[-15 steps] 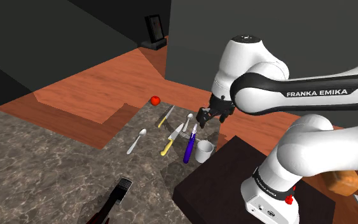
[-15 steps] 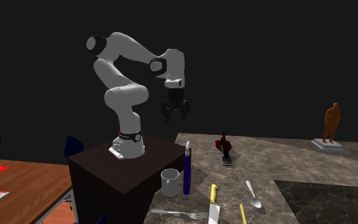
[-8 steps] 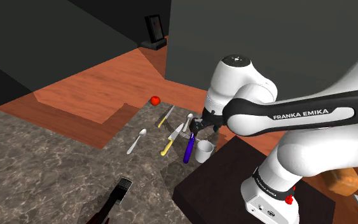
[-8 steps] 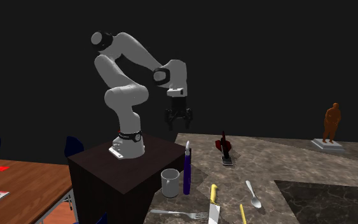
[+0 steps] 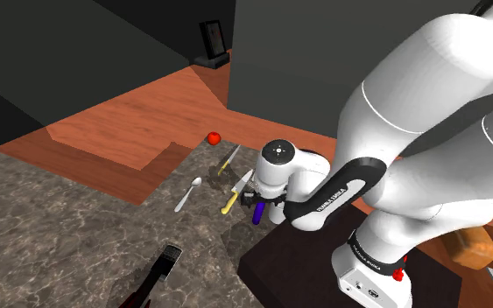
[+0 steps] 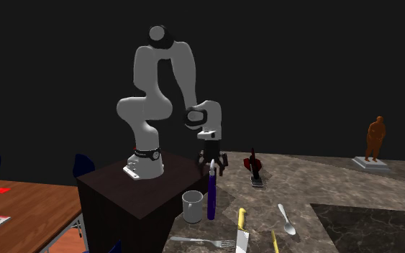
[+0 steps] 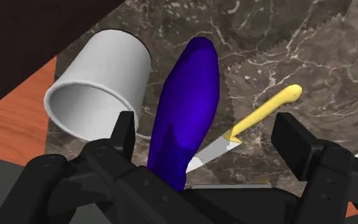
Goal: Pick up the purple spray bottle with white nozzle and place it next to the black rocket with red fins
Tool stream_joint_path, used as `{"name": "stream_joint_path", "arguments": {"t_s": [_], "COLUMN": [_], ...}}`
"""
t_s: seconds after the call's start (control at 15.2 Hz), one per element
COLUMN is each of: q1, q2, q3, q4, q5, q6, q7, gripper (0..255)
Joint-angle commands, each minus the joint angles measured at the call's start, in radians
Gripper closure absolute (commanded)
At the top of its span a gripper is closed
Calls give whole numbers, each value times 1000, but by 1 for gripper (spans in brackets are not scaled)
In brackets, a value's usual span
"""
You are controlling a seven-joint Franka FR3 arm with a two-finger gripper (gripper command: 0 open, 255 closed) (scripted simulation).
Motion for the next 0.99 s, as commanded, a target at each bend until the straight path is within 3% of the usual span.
{"name": "stream_joint_path", "arguments": {"t_s": [0.0,0.33,0.4,0.92], "q1": [-215,-546,-633,-632], "q2": [7,-34,-55,-55], "q3": [204,509,588,588], "q4": [13,37,46,46], "q5": [-32,-47,-51,-52], "q6": [72,174,204,204], "q7": [62,75,79,79], "gripper": [0,0,0,0]}}
